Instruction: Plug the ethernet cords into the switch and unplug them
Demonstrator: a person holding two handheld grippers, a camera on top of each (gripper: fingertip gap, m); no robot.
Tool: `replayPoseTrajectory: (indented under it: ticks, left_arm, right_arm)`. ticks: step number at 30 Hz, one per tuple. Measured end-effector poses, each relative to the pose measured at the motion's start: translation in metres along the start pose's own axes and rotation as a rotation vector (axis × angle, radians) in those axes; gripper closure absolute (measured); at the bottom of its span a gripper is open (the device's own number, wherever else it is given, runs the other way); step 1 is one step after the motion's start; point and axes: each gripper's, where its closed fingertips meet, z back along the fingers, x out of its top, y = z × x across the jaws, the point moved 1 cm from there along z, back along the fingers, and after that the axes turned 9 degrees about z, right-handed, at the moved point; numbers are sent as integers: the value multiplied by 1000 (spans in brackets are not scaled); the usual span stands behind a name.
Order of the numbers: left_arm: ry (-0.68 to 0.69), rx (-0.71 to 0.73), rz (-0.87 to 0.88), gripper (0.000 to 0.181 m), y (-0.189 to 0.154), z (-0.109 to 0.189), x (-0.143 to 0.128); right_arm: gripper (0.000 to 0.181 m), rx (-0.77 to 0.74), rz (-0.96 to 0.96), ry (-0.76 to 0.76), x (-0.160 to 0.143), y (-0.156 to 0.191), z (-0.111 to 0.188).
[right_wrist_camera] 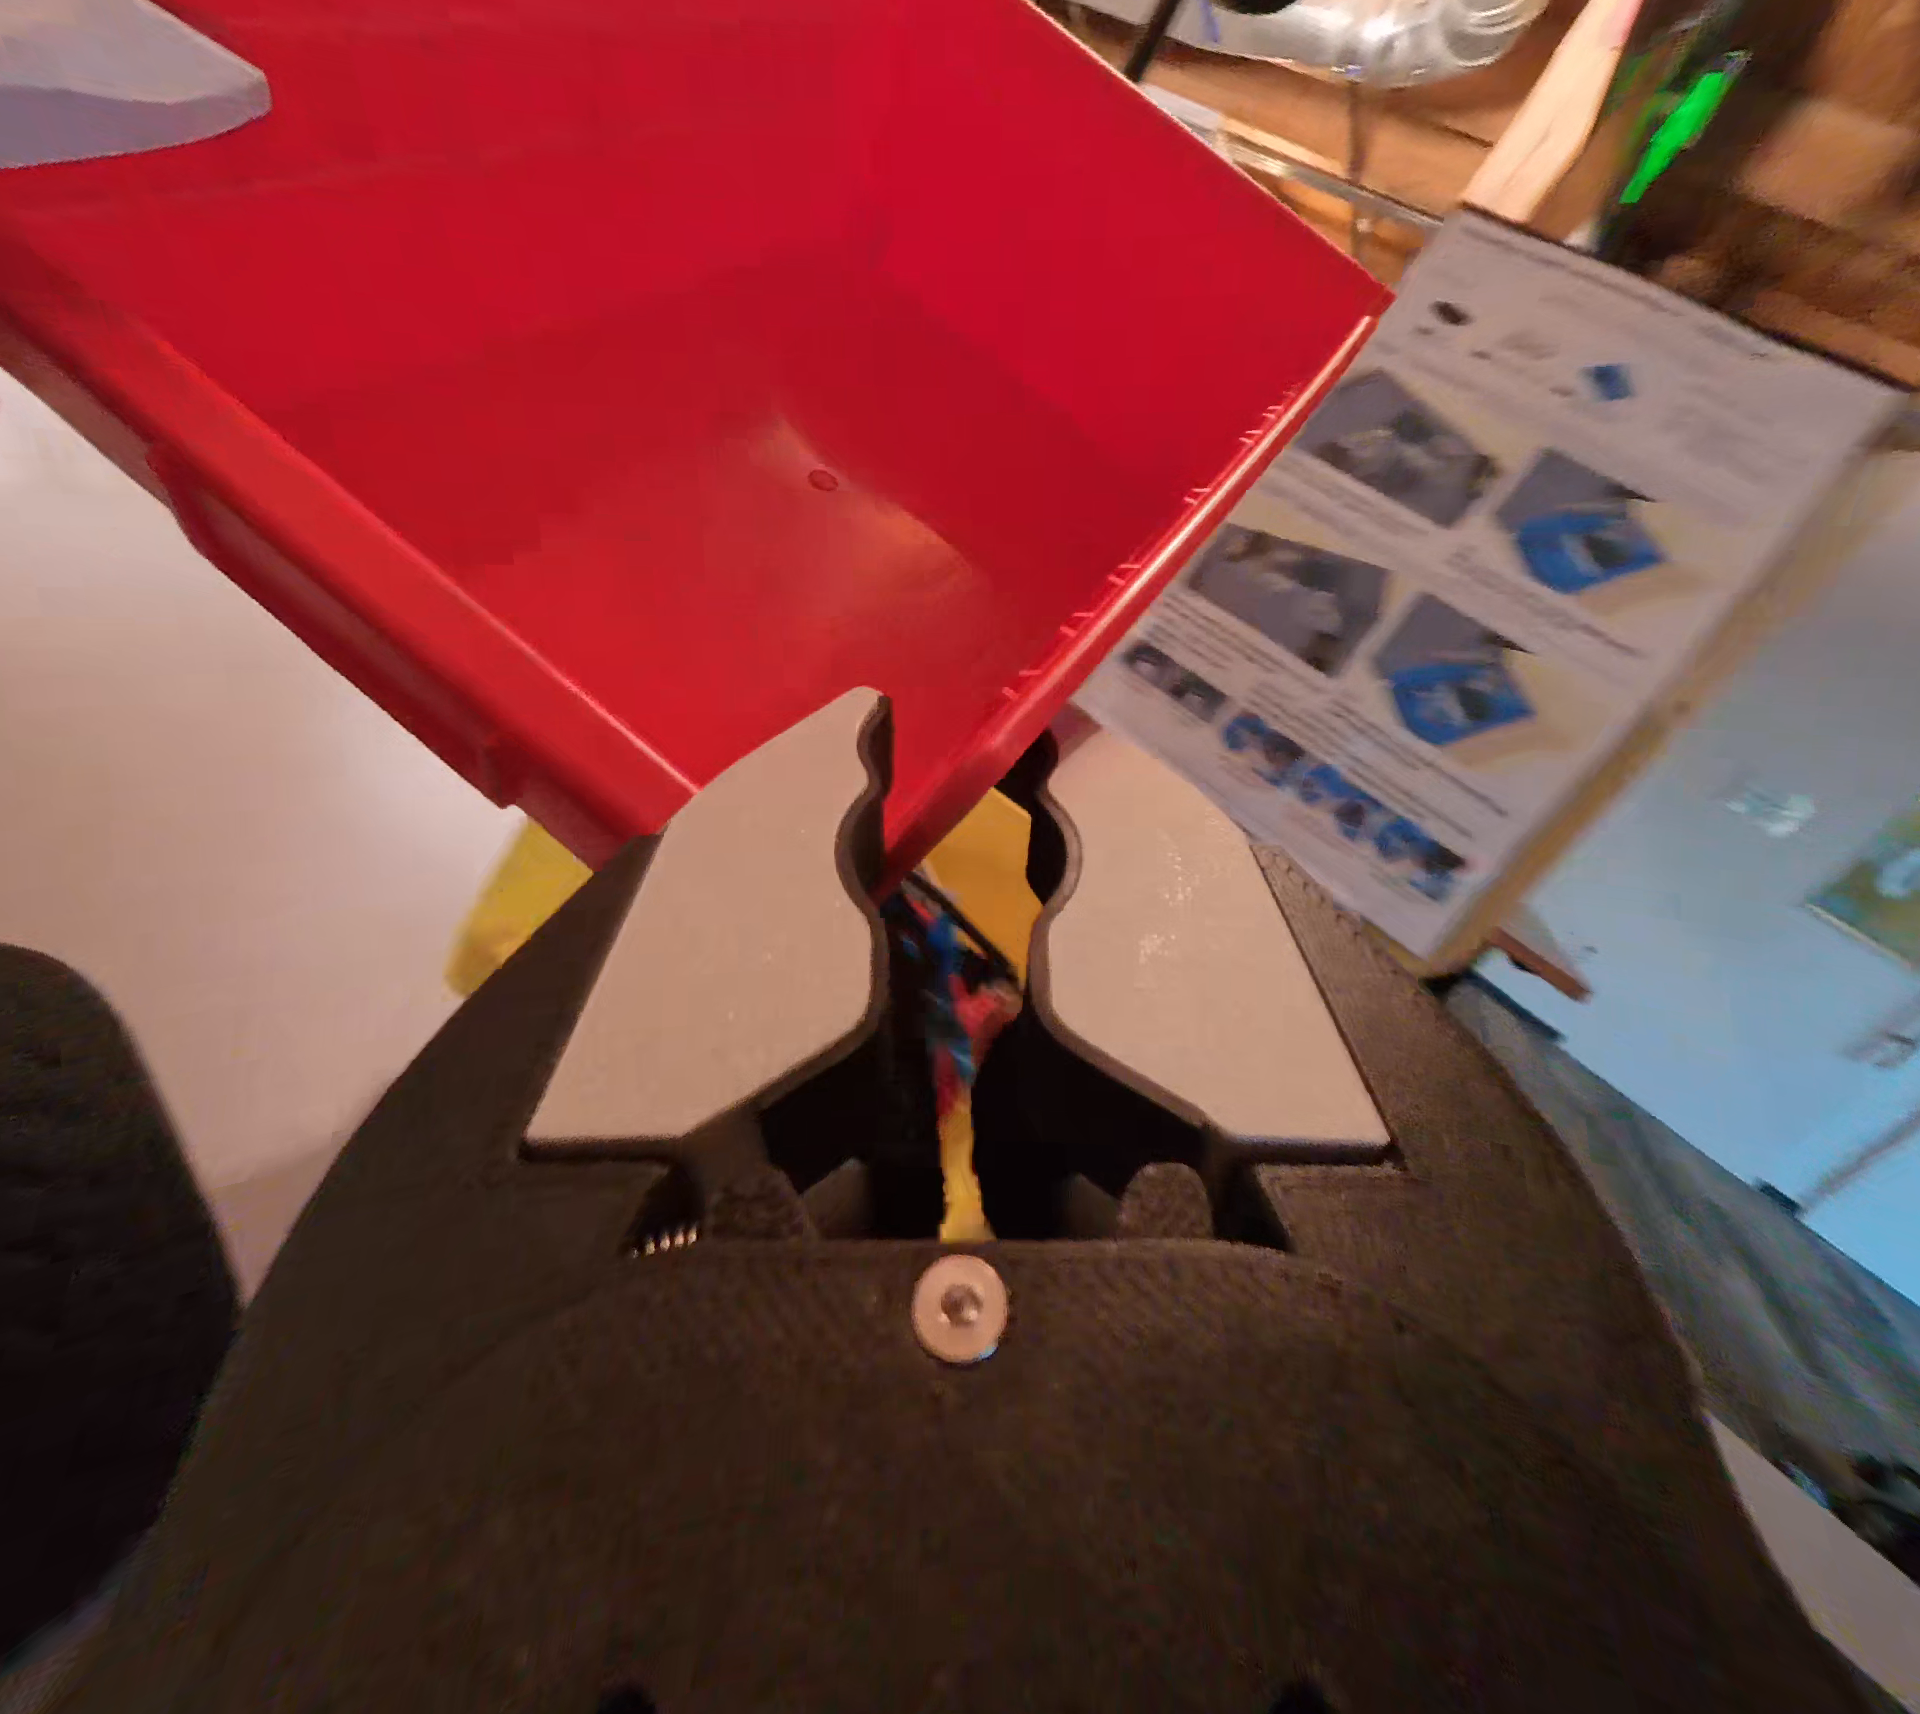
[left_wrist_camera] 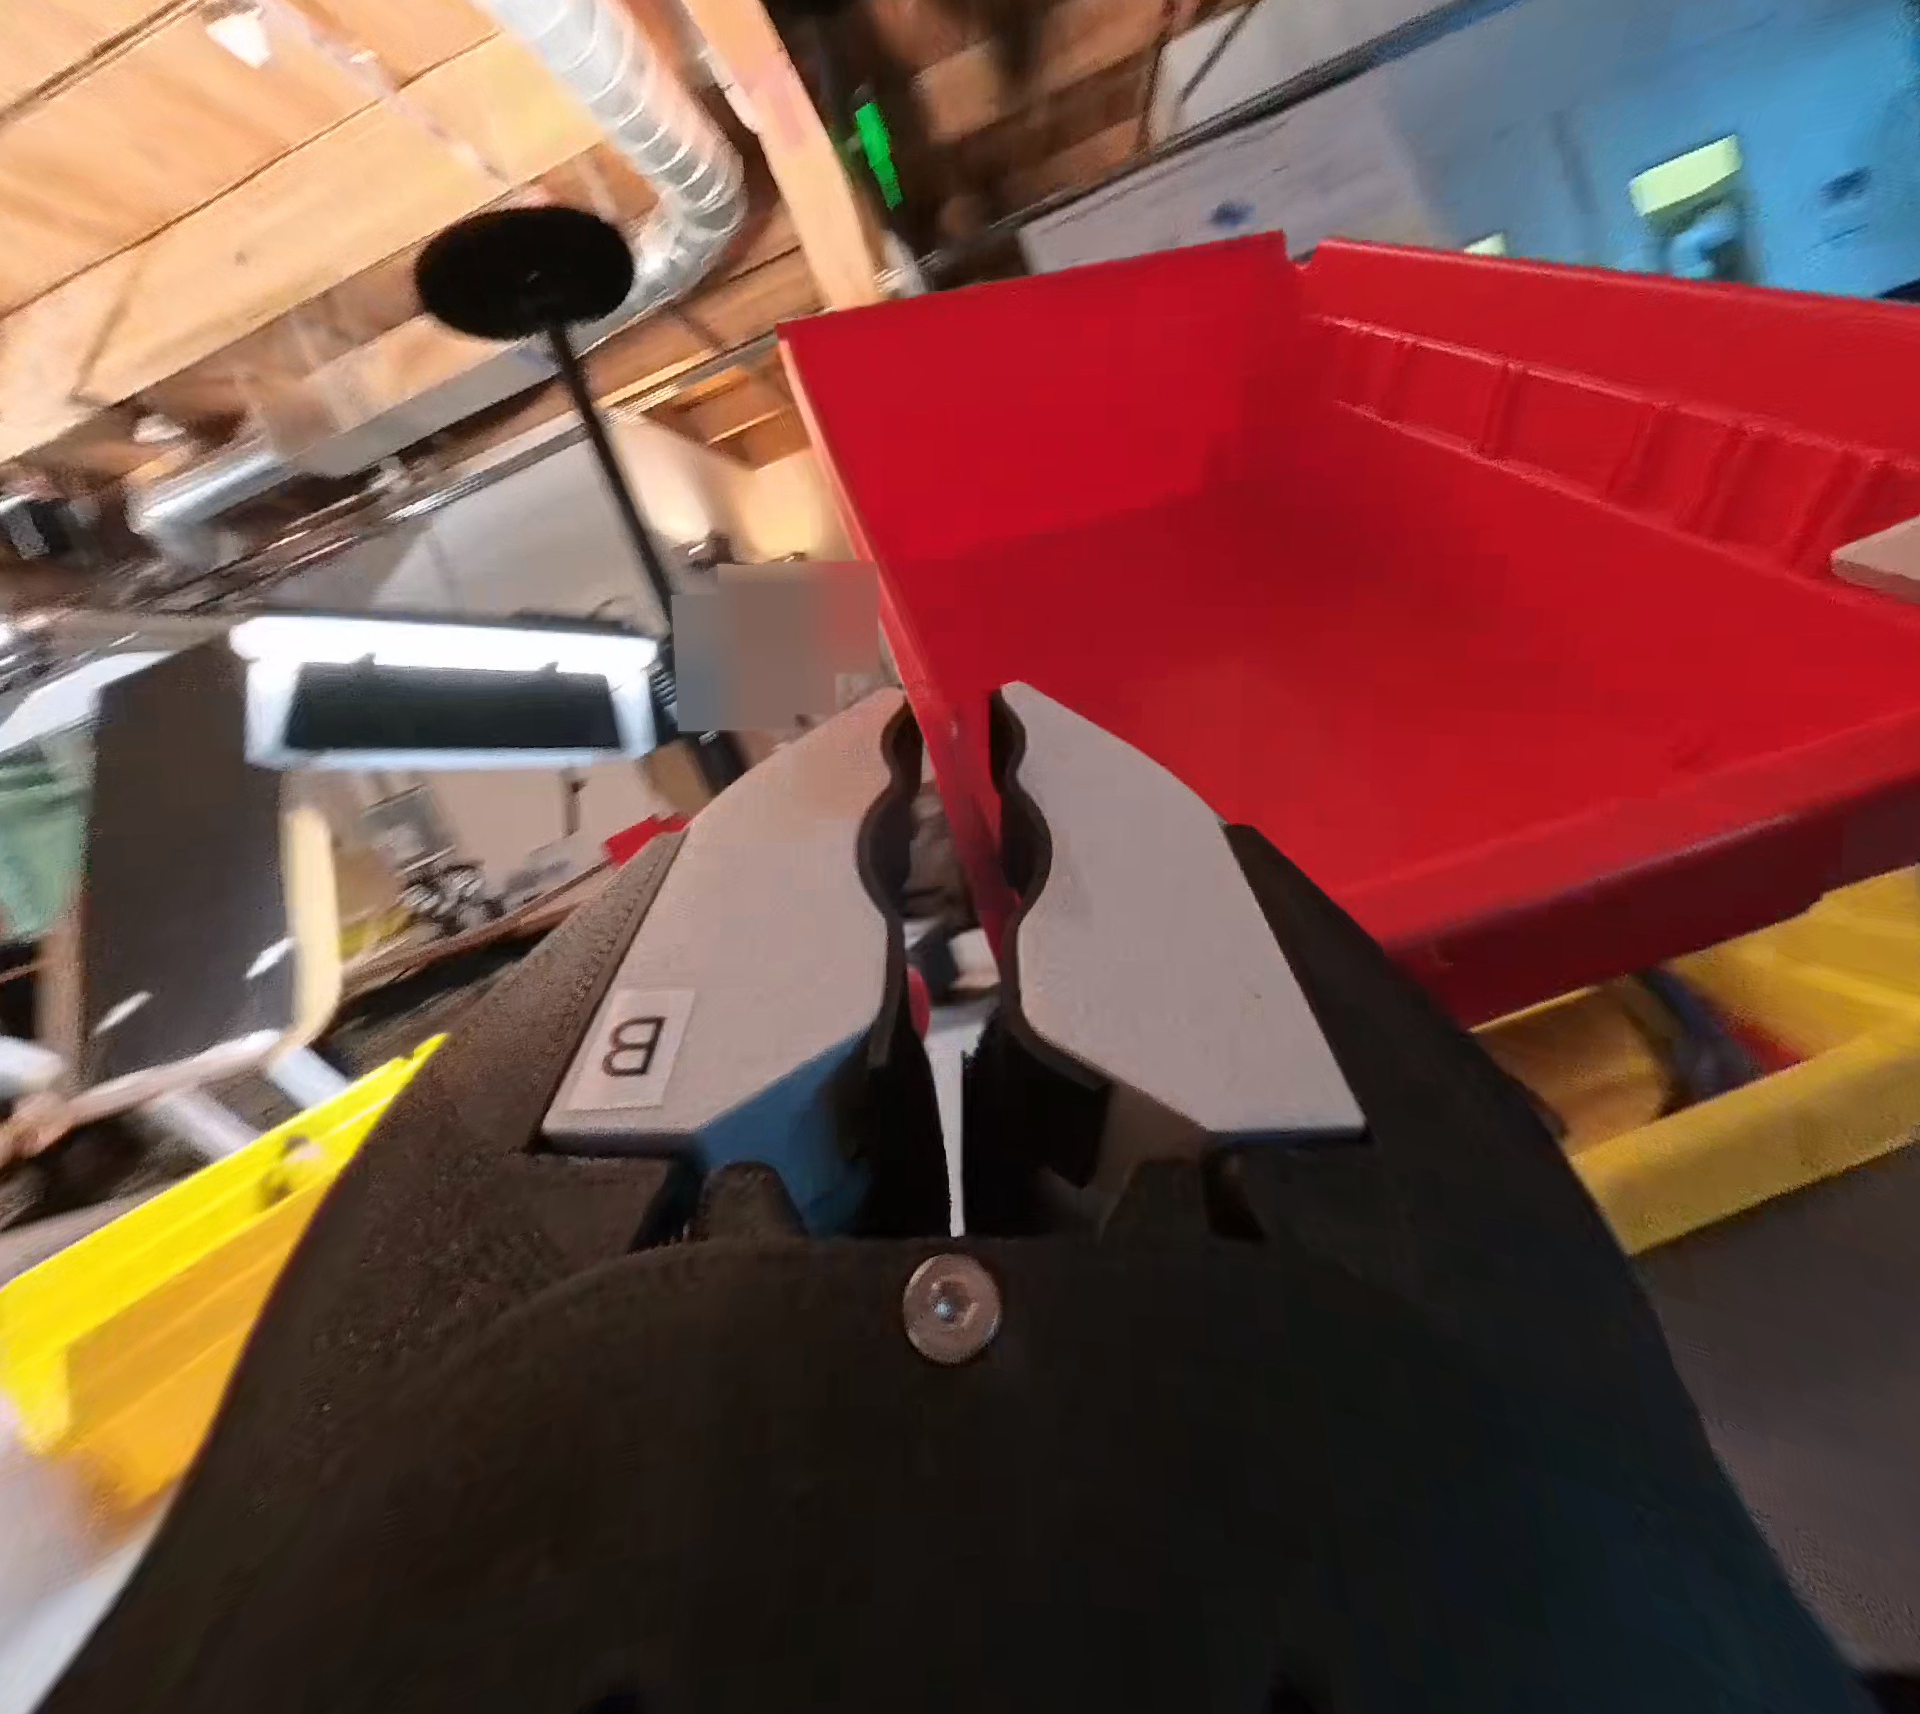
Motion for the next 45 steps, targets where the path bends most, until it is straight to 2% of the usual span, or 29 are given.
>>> replayPoseTrajectory:
  ticks: [3, 10, 14, 19, 24, 26, 29, 35, 37, 40, 42, 45]
  left_arm:
    - [-35, -184, 56, 165, -66, -24, 9]
    - [29, -488, 23, 162, -214, -61, -11]
    - [93, -577, 71, 162, -276, -70, -30]
    - [203, -626, 117, 162, -328, -71, -66]
    - [264, -659, -13, 160, -354, -61, -112]
    - [322, -686, 10, 160, -360, -58, -126]
    - [394, -713, 52, 160, -368, -53, -144]
    - [437, -750, 40, 155, -371, -51, -151]
    - [449, -806, 2, 148, -376, -45, -155]
    - [403, -893, -19, 133, -379, -38, -148]
    - [312, -878, -47, 118, -371, -43, -132]
    - [187, -857, -134, 100, -349, -48, -104]
  right_arm:
    - [160, -103, -3, 64, -29, -49, 39]
    - [161, -298, 12, 271, -108, -123, 129]
    - [162, -344, 16, 378, -146, -147, 163]
    - [162, -315, -33, 486, -196, -157, 183]
    - [163, -262, -69, 565, -244, -145, 189]
    - [163, -245, -107, 579, -253, -141, 189]
    - [163, -249, -19, 622, -259, -140, 190]
    - [162, -247, -51, 616, -266, -137, 191]
    - [163, -249, -63, 649, -275, -138, 195]
    - [151, -264, -120, 617, -278, -143, 197]
    - [134, -343, -135, 524, -267, -157, 200]
    - [127, -465, -81, 302, -234, -177, 206]
